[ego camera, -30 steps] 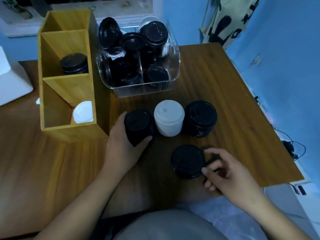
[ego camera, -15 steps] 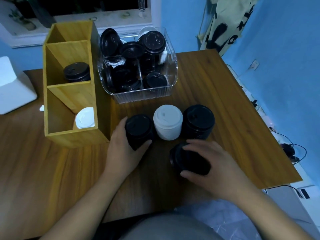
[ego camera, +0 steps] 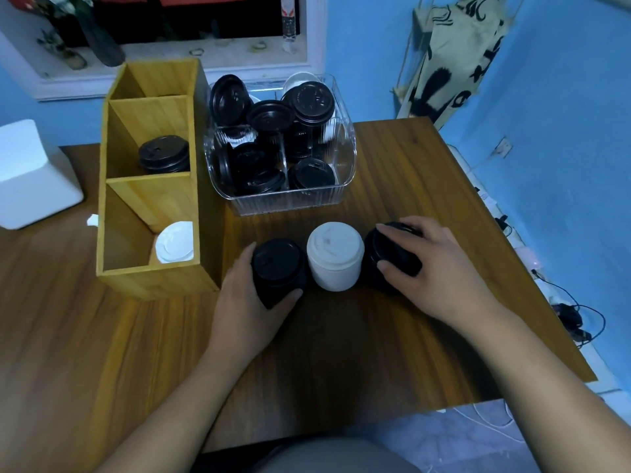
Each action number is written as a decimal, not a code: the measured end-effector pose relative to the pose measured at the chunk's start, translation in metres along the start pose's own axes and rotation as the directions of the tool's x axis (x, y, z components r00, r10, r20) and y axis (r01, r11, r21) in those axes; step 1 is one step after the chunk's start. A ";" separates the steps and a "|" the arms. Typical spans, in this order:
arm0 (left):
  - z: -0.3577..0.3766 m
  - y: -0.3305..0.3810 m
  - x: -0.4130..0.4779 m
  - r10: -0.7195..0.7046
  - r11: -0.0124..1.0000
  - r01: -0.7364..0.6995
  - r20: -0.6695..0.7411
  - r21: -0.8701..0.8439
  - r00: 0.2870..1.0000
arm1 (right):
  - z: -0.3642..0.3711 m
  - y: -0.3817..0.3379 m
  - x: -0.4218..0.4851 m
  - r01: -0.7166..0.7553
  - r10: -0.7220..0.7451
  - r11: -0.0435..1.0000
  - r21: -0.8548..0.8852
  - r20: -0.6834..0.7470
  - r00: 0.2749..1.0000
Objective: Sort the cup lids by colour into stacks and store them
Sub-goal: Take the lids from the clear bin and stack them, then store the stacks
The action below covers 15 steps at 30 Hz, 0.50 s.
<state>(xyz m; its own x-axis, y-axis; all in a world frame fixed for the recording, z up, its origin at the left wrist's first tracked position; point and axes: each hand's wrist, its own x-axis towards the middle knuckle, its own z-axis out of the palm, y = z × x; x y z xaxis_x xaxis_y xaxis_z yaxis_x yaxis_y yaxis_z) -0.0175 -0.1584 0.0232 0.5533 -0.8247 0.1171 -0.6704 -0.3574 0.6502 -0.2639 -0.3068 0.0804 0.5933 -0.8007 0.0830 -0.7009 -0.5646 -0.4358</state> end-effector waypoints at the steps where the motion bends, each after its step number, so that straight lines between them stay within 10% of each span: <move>1: 0.000 0.000 0.000 -0.005 1.000 0.005 0.002 0.006 1.000 | 0.003 0.001 -0.001 0.000 0.000 1.000 0.013 0.005 1.000; 15: -0.001 0.002 0.000 -0.029 0.999 0.029 0.000 0.028 1.000 | 0.005 0.007 -0.001 0.040 -0.042 0.999 0.022 0.084 0.996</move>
<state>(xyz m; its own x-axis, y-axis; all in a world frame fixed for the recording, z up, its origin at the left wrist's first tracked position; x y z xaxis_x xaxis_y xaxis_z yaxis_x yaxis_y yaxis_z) -0.0186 -0.1586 0.0250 0.5728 -0.8138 0.0979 -0.6674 -0.3937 0.6321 -0.2674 -0.3092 0.0728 0.6534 -0.7566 0.0255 -0.6675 -0.5917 -0.4520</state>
